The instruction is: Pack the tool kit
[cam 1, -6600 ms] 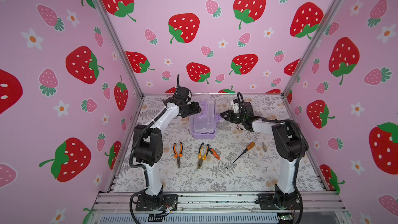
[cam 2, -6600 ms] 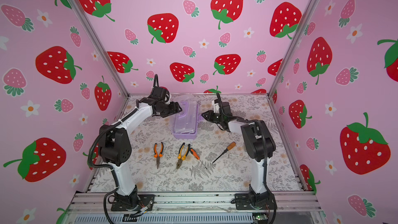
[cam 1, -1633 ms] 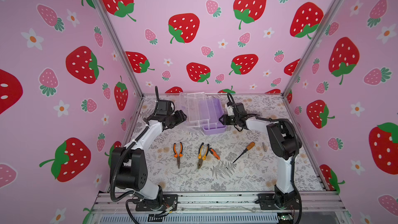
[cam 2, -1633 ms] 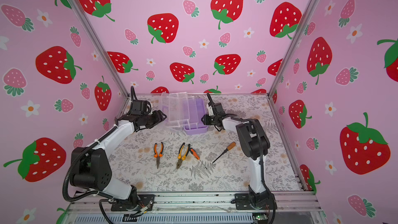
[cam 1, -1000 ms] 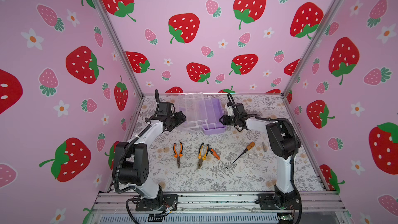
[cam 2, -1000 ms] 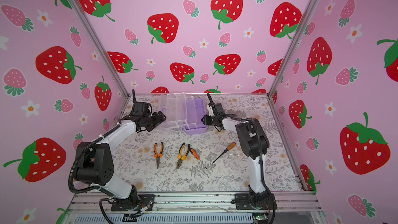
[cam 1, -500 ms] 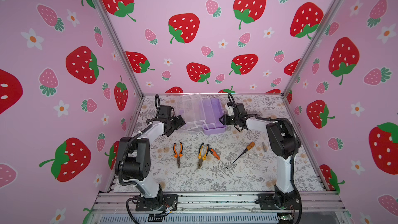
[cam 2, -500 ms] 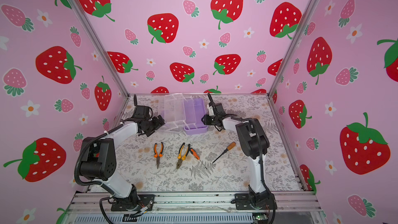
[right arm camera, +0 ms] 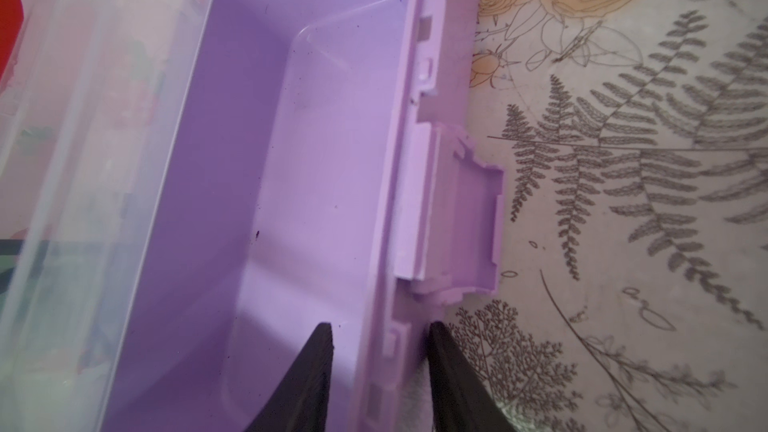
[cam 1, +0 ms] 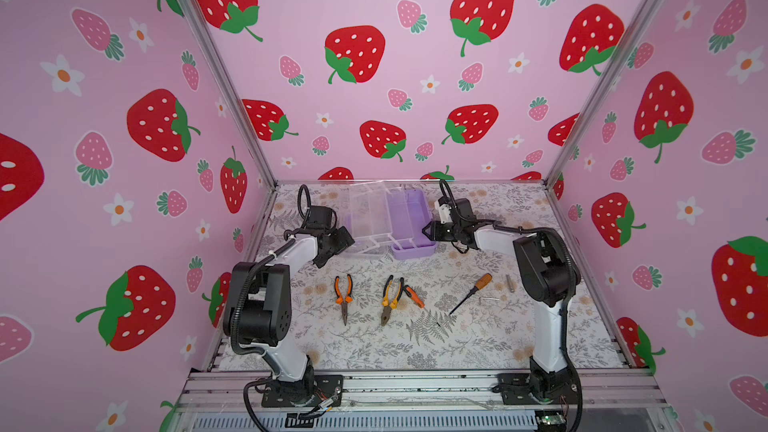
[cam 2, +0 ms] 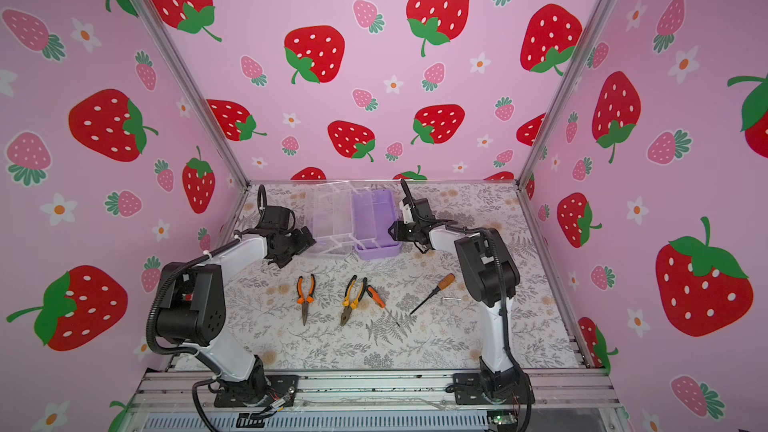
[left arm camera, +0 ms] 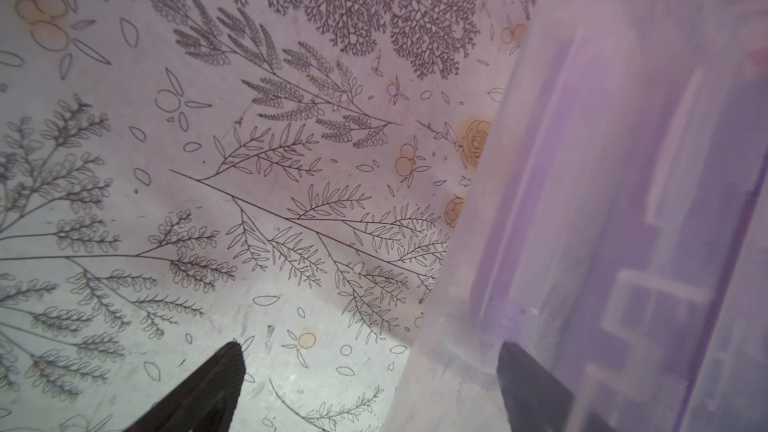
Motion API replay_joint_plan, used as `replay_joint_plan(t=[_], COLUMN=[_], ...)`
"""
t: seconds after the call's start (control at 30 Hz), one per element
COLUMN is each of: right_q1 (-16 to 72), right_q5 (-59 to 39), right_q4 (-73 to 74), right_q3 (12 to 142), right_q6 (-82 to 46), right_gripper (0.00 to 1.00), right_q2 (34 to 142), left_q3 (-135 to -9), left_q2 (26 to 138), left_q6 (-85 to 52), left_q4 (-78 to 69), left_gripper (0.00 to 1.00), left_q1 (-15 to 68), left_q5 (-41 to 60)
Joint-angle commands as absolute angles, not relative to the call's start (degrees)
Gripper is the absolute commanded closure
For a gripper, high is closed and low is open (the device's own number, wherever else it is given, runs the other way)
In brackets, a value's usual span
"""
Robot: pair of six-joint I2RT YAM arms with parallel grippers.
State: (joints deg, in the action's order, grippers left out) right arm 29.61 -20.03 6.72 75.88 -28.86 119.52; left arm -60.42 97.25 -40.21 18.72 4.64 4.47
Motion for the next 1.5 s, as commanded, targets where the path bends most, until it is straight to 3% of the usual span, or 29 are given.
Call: replay_joint_plan(t=[0.0,0.5,0.97,1.47], right_q1=[30.34,30.41,30.33,30.58], right_q5=[-22.32,-22.85,-21.99,-16.65], right_q4=[7.47,7.82,6.22,1.42], right_q3=[75.97,75.96,76.68,74.92], right_q6=[-29.31,-29.93,-28.62,-26.66], right_gripper=[0.59,0.58,0.57,0.51], right_q2=[120.85,120.28,115.86,105.04], left_q3=[-59.69,-57.92,-58.28,-51.15], left_q2=[98.84,99.81,82.05,65.22], left_q6=[-40.95,-41.22,-39.47,-39.04], left_q4=[20.43,20.65,32.78,34.92], left_gripper=[0.03,0.03,0.03,0.03], left_q1=[4.32,3.85,2.98,2.22], left_q5=[2.71,2.48,-7.37,-5.99])
